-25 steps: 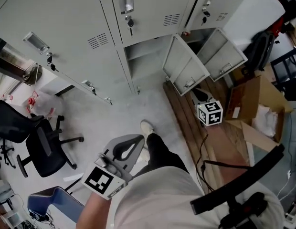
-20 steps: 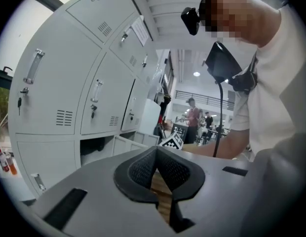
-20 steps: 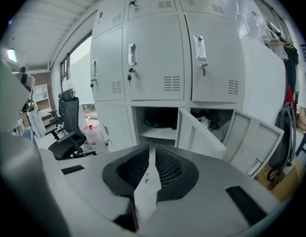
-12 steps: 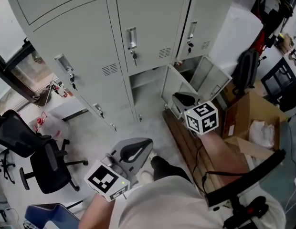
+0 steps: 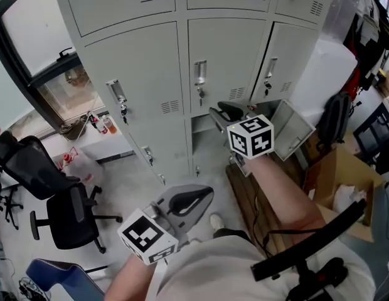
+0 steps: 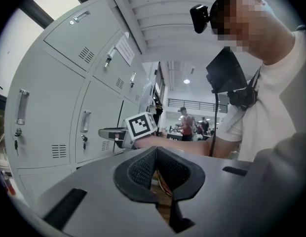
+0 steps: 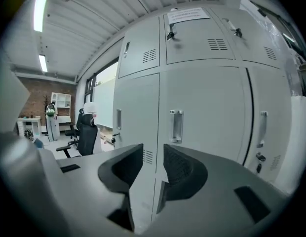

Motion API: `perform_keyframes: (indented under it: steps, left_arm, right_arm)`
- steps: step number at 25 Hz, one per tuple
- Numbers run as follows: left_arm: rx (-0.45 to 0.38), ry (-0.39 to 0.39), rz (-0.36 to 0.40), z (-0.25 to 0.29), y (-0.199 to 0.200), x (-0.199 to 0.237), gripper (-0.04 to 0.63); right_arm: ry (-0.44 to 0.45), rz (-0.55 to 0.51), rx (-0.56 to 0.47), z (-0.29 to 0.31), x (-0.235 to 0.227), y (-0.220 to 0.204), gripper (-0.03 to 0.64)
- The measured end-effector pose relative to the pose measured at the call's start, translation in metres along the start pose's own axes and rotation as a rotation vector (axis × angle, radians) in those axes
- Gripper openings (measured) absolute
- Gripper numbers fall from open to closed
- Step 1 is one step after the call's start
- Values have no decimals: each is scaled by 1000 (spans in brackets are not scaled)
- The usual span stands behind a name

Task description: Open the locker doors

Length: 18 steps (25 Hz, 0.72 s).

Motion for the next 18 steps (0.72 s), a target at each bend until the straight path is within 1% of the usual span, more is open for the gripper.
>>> perform_keyframes:
  steps: [1,3,9,18]
  left_arm:
    - [3,12,0,-3,1,1,11]
    - [14,38,-2,-8,1,7,11]
    - [39,125,-2,-15,-4,22,12]
    - [52,185,-14,-12,-5,40,11]
  right_arm:
    - [5,-6,-5,13,-1,5,103]
    - [6,-18,-20,38,-4,15,118]
    - [-29,-19,-69,94,-22,39,118]
    - [-63,-13,-92,136,-35,51,118]
Point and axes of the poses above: the fingertips, and each gripper's own axes: z forward along the fingers, x to its left, y out of its top, the point moved 8 cm from there along -z, backward along the fingers, and after that the axes turned 14 degrees about z, right-handed, at the moved point
